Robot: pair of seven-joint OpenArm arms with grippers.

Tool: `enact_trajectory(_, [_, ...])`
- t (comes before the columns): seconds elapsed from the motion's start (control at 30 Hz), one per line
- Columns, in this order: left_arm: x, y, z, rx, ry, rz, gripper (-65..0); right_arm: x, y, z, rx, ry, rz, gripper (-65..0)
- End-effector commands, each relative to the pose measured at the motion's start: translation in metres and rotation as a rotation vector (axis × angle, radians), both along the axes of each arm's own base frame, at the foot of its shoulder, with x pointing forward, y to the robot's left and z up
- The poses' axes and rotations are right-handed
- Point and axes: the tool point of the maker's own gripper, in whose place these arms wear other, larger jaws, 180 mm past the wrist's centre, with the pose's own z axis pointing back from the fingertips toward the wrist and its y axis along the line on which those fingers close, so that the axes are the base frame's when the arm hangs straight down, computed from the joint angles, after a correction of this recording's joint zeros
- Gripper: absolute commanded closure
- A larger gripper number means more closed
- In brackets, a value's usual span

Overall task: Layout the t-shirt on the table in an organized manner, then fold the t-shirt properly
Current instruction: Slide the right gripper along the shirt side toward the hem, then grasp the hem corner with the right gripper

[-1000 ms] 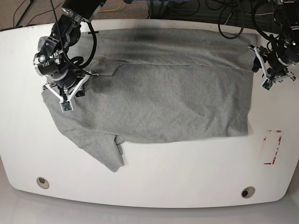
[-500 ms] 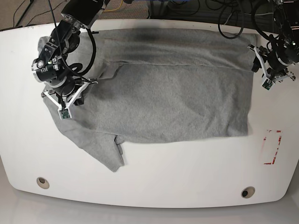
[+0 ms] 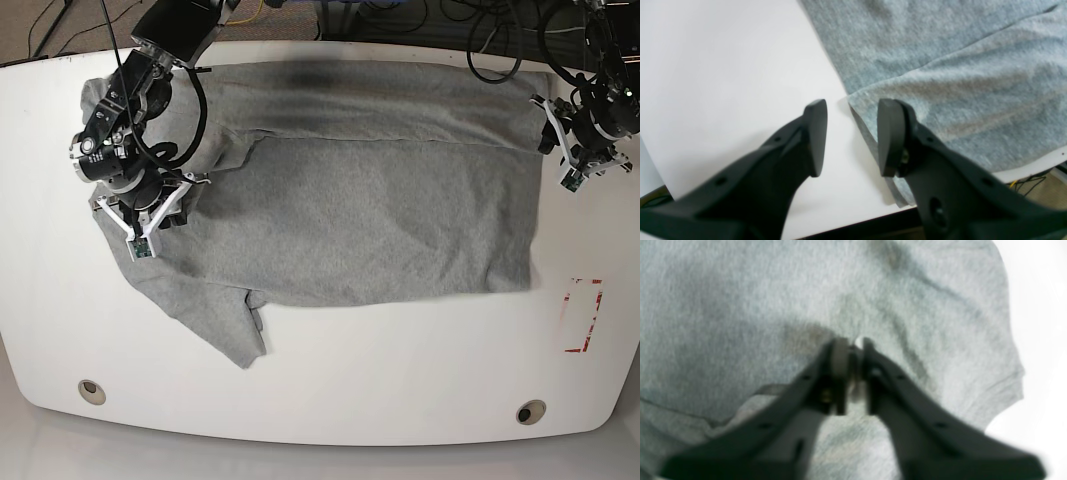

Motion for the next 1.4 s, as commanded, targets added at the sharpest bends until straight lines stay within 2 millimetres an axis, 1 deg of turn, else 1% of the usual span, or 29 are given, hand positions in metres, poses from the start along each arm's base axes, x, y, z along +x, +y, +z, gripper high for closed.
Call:
enact_trajectory(0.0, [0.003, 0.003, 0.007, 0.015, -0.018, -0.009, -23.6, 0.011, 0.000, 0.015, -0.001, -0.058, 0.002, -29.5])
enact_trajectory(0.03, [0.003, 0.003, 0.007, 0.015, -0.018, -0.009, -23.6, 0.011, 0.000, 0.016, -0.001, -0.061, 0.002, -35.4])
enact_trajectory(0.13, [0.003, 0.003, 0.007, 0.015, -0.018, -0.009, -23.6, 0.013, -0.001, 0.019, -0.003, -0.071, 0.000, -48.8])
enact_trajectory(0.2, [0.003, 0.003, 0.007, 0.015, -0.018, -0.009, -23.6, 0.013, -0.003, 0.022, -0.009, -0.079, -0.007, -54.9])
enact_trajectory(0.27, [0.004, 0.003, 0.007, 0.015, -0.021, -0.009, -23.6, 0.012, -0.006, 0.025, -0.022, -0.086, -0.009, -57.2])
enact_trajectory(0.33, [0.005, 0.003, 0.008, 0.014, -0.023, -0.008, -23.6, 0.011, -0.008, 0.028, -0.033, -0.093, -0.011, -57.4])
enact_trajectory(0.43, [0.006, 0.003, 0.009, 0.010, -0.030, -0.007, -23.6, 0.006, -0.018, 0.031, -0.070, -0.093, -0.016, -57.4])
enact_trajectory(0.57, [0.019, 0.002, 0.018, 0.007, -0.069, -0.005, -23.6, -0.004, -0.026, 0.026, -0.100, -0.068, -0.009, -57.2])
enact_trajectory(0.67, [0.027, 0.001, 0.023, -0.007, -0.100, 0.011, -23.6, -0.009, -0.029, 0.022, -0.109, -0.053, -0.009, -54.5])
enact_trajectory(0.77, [0.033, 0.009, 0.031, -0.021, -0.145, 0.068, -23.6, -0.009, -0.030, 0.021, -0.113, -0.050, -0.011, -50.1])
enact_trajectory(0.87, [0.039, 0.018, 0.040, -0.041, -0.200, 0.135, -23.6, -0.007, -0.029, 0.019, -0.103, -0.052, -0.010, -47.2])
enact_trajectory(0.97, [0.052, 0.019, 0.052, -0.075, -0.269, 0.186, -23.6, 0.005, -0.031, 0.023, -0.092, -0.081, -0.009, -45.5])
enact_trajectory(1.07, [0.065, 0.022, 0.065, -0.095, -0.329, 0.219, -23.6, 0.018, -0.037, 0.018, -0.081, -0.081, -0.014, -45.5])
enact_trajectory(1.13, [0.069, 0.023, 0.070, -0.098, -0.346, 0.223, -23.6, 0.028, -0.037, 0.015, -0.063, -0.083, -0.018, -45.5])
enact_trajectory(1.23, [0.078, 0.023, 0.079, -0.102, -0.376, 0.221, -23.6, 0.049, -0.044, 0.015, -0.046, -0.098, -0.025, -45.5])
enact_trajectory(1.37, [0.087, 0.024, 0.089, -0.105, -0.412, 0.222, -23.7, 0.069, -0.051, 0.010, -0.012, -0.100, -0.032, -45.5])
